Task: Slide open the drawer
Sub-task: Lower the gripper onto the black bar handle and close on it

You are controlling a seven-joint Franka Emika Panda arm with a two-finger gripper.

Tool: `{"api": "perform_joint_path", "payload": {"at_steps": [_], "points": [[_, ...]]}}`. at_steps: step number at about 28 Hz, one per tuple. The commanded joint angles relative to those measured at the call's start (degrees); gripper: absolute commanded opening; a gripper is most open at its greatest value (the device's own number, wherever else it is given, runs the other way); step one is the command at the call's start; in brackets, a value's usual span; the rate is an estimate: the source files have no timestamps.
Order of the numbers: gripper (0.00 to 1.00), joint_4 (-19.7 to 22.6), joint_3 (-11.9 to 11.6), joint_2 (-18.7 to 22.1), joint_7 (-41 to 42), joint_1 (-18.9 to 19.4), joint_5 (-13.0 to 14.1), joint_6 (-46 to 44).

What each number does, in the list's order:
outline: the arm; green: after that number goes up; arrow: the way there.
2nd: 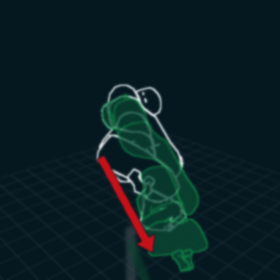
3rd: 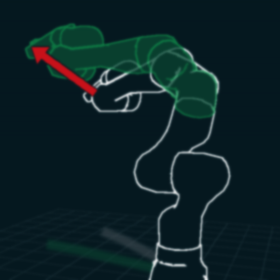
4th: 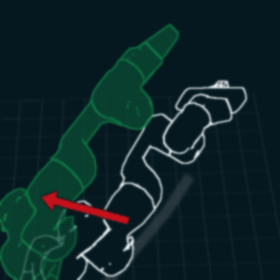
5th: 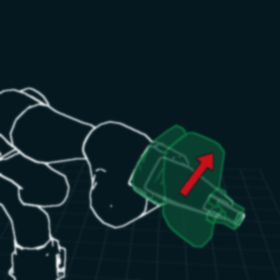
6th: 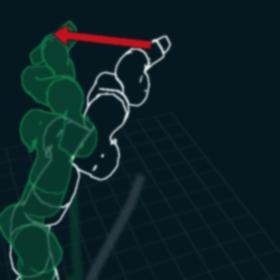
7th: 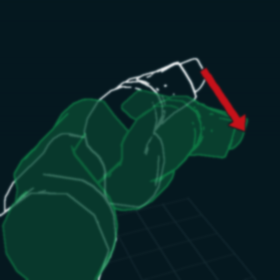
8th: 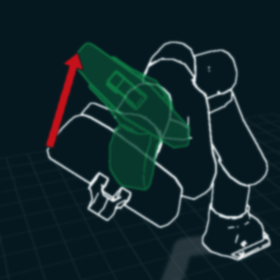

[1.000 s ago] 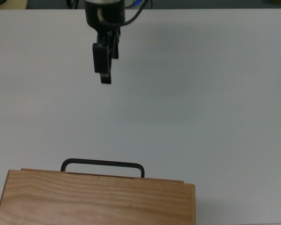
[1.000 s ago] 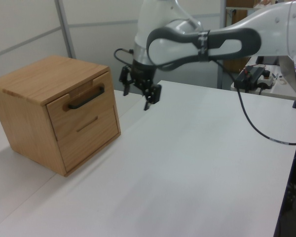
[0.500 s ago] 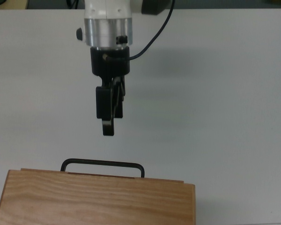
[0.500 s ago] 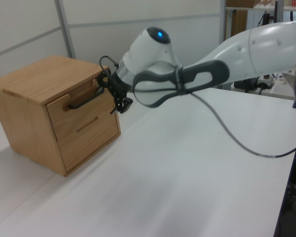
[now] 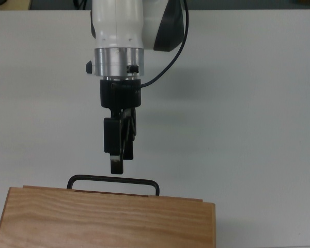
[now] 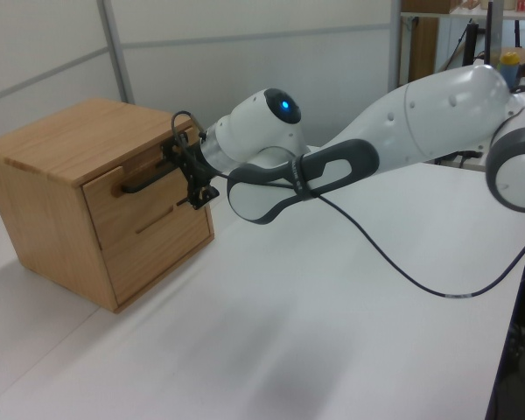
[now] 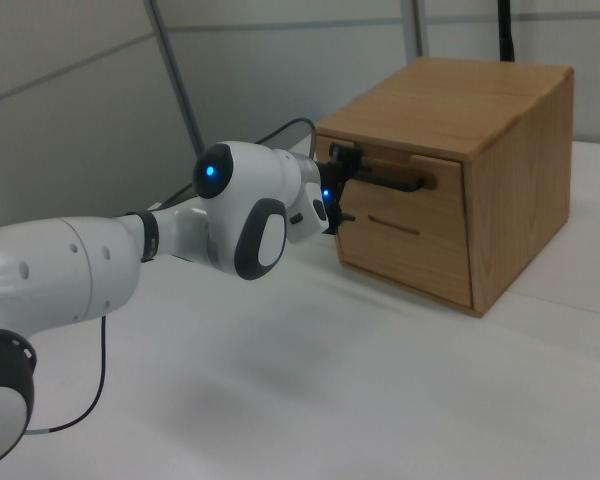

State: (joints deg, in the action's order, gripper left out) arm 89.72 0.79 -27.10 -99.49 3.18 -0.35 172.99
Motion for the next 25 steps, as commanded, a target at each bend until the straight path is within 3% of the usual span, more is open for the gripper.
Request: {"api": "perform_joint_path", "payload": {"at_steps": [1,5,8,12,14,25], "points": [[0.94,-4.38,-0.52,-3.92,0.7,0.16,0.09,4.89],[0.91,-5.61,-0.61,-5.41,2.11,0.07,0.17,8.22],[0.72,-5.88,-0.7,-5.5,2.81,-0.1,0.17,9.11],[0.31,-5.88,-0.7,-5.5,3.08,-0.36,0.09,9.2],[0.03,-5.88,-0.7,-5.5,3.16,-0.45,0.09,9.2],[0.0,-5.35,-0.7,-6.12,4.39,-0.72,0.0,9.12]]}}
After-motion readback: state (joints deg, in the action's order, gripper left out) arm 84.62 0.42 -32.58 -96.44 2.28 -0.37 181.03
